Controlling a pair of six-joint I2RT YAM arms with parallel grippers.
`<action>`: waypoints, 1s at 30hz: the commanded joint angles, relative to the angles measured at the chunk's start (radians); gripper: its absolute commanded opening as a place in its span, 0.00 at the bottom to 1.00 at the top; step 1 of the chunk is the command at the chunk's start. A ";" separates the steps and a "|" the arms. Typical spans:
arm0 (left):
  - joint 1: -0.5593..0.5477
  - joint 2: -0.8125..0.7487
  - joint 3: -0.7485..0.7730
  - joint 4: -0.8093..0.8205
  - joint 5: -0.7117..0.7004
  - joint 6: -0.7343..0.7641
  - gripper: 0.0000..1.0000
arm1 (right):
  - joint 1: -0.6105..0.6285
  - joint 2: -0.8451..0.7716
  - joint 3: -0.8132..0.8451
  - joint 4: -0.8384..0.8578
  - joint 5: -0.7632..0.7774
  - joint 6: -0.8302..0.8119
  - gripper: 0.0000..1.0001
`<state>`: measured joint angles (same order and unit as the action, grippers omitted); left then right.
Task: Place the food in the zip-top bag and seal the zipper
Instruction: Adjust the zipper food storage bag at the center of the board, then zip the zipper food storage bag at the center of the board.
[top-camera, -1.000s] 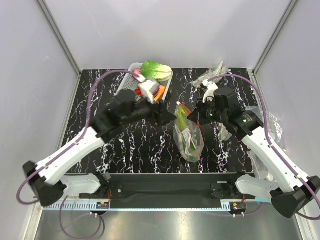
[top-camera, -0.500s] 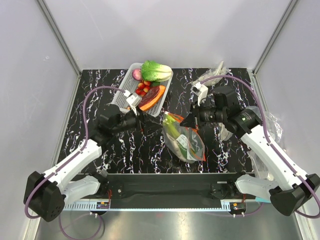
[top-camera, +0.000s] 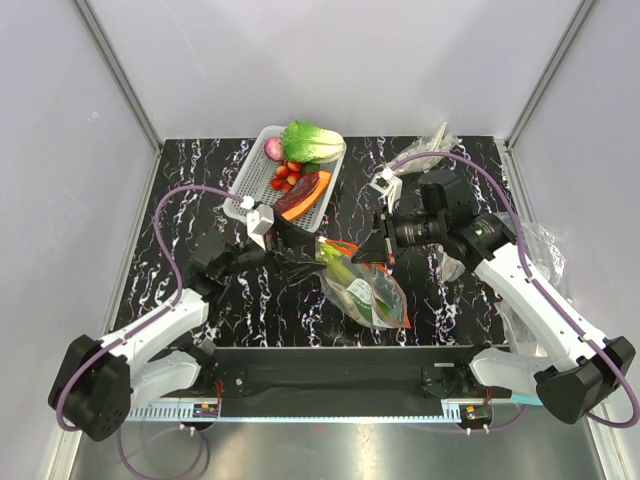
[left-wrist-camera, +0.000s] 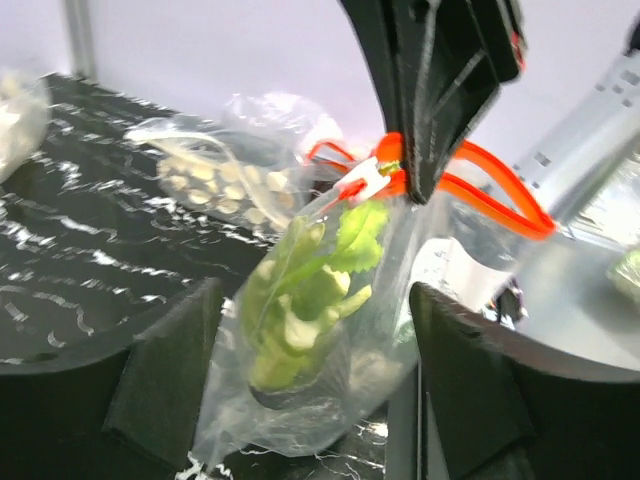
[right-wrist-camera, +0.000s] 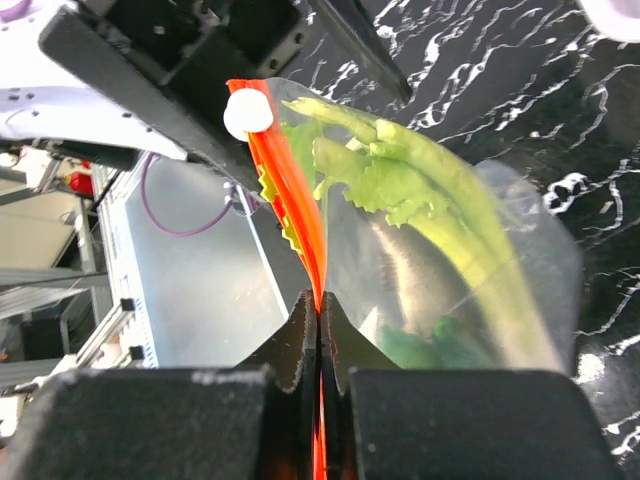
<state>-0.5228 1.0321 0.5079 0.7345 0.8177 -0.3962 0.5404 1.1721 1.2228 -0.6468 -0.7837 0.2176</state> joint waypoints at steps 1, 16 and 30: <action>-0.008 0.045 0.015 0.217 0.113 0.013 0.73 | -0.002 -0.014 0.023 0.059 -0.091 0.012 0.00; -0.052 0.055 0.084 -0.052 0.014 0.141 0.00 | -0.002 -0.008 -0.008 0.070 0.059 0.019 0.45; -0.079 0.040 0.192 -0.334 -0.026 0.220 0.00 | 0.000 0.011 0.067 0.078 0.262 -0.040 0.51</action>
<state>-0.5930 1.0908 0.6575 0.4221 0.8085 -0.2119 0.5404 1.1759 1.2385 -0.6086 -0.5941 0.2016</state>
